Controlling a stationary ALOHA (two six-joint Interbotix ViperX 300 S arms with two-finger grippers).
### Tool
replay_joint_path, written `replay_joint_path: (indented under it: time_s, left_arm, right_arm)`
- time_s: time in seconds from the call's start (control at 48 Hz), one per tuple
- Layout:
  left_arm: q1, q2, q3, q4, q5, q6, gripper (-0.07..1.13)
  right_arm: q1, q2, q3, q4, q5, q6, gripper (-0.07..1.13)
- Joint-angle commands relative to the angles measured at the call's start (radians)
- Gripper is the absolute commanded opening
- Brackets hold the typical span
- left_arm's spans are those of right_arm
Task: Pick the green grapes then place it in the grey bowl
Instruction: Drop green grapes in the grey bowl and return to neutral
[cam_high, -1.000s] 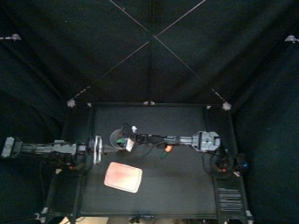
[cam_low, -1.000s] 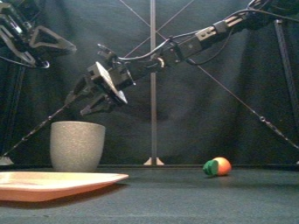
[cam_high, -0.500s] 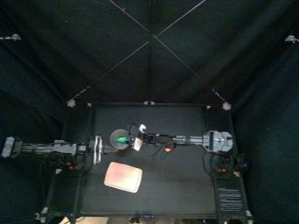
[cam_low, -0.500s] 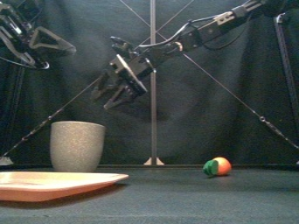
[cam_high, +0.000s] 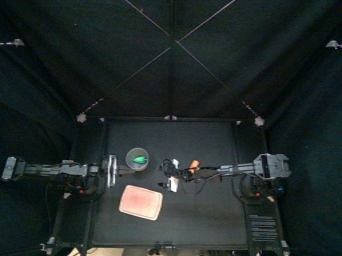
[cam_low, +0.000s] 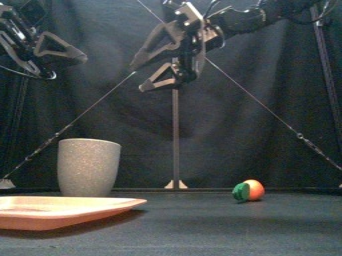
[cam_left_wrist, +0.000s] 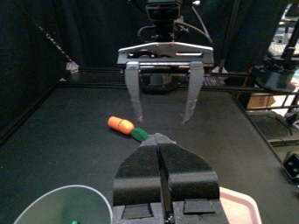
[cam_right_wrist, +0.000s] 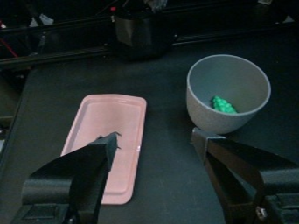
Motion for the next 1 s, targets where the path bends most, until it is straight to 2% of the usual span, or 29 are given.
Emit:
replay_joint_path:
  time_s: [0.021,0.188,0.312,0.479,0.708,1.0]
  left_arm:
    - [0.006,0.005,-0.023,0.002,-0.005,0.0,0.05]
    - [0.009,0.005,-0.02,0.002,-0.005,0.0,0.05]
    - [0.017,0.003,-0.02,0.002,-0.005,0.002,0.05]
    - [0.023,0.005,-0.025,0.002,-0.005,0.002,0.05]
    - [0.026,0.003,-0.02,0.002,-0.005,0.002,0.05]
    - [0.029,0.005,-0.02,0.002,-0.005,0.002,0.05]
  right_arm:
    - [0.002,-0.091,0.06,0.025,-0.077,0.003,1.0]
    - [0.005,-0.187,0.195,0.097,-0.229,-0.012,1.0]
    - [0.006,-0.256,0.276,0.08,-0.316,-0.017,1.0]
    - [0.005,-0.321,0.373,-0.003,-0.403,-0.015,1.0]
    - [0.0,-0.382,0.442,-0.052,-0.417,-0.017,1.0]
    - [-0.021,-0.453,0.482,-0.041,-0.422,-0.011,1.0]
